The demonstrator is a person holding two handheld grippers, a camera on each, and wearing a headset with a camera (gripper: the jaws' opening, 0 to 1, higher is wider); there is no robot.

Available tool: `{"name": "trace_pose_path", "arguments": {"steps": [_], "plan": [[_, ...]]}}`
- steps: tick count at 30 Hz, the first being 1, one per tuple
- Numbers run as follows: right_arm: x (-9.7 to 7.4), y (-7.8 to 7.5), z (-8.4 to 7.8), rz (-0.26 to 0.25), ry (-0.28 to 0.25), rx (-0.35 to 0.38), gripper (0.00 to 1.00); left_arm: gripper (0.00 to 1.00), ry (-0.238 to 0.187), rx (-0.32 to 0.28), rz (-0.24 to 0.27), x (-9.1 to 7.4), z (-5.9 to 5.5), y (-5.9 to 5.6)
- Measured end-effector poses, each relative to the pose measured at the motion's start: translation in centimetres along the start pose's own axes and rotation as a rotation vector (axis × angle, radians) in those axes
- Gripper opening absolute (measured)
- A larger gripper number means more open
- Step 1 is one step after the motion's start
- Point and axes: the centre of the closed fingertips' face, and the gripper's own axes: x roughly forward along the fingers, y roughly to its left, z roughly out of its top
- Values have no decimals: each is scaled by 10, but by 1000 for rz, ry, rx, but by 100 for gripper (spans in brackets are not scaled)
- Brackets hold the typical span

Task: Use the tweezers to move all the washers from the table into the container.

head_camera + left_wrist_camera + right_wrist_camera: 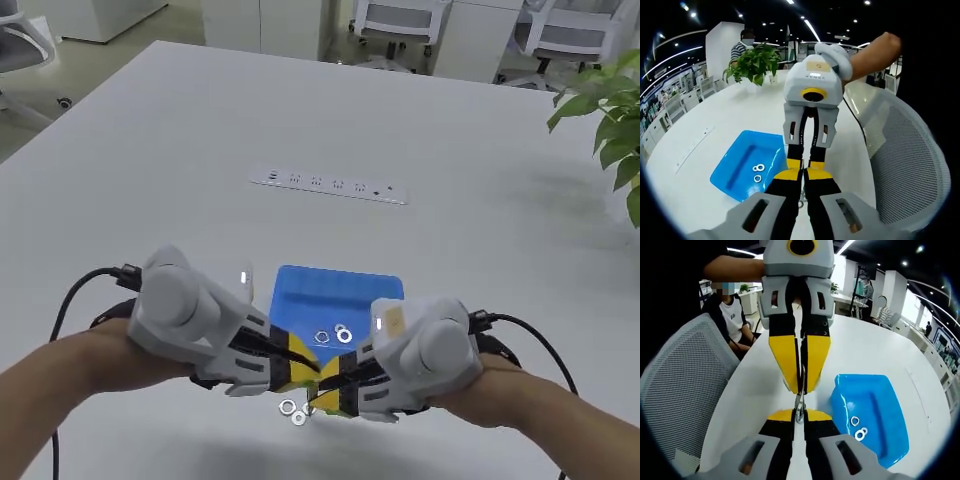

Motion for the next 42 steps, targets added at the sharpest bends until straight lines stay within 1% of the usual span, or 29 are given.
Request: {"name": "trace_pose_path", "arguments": {"steps": [1,5,10,20,32,35,42], "plan": [[0,0,0,3,-2,-1,7,6,1,-5,-7,0,0,-2],[0,2,0,0,-4,5,7,6,0,4,-7,0,-1,-3],[0,1,0,3,-1,-4,8,6,5,10,1,0,-1,-1],[1,0,2,0,-3,8,10,6,9,8,6,-1,-1,0],[5,0,-2,-3,18,3,12,6,9,7,9,-1,-2,1],[5,0,1,-9,11,3,14,6,10,7,7,0,-2,0],[7,0,5,-3,0,-6,13,6,11,10,5,1,-1,0]]}}
